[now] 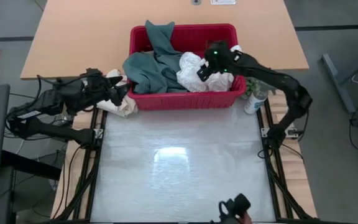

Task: Fold Laundry from Bin
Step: Put the white shirt in the center of the table

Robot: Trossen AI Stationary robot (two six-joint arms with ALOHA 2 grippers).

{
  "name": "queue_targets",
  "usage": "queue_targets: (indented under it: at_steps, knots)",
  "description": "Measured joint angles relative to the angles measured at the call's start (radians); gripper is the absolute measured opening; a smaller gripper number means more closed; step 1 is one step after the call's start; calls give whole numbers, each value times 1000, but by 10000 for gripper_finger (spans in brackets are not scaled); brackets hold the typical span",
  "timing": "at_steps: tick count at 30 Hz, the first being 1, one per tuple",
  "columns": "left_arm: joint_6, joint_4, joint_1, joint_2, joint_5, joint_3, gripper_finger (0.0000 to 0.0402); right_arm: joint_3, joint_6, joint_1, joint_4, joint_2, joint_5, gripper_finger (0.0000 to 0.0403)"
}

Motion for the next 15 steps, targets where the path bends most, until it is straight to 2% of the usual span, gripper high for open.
queue_targets:
  at_steps: [7, 15]
  knots:
    - [-2, 0, 31, 24, 66, 0, 361, 0, -26, -30, -15, 107, -21, 285]
    - [1, -2, 71, 75, 85, -2, 361, 0, -44, -81, -10, 218, -20, 292]
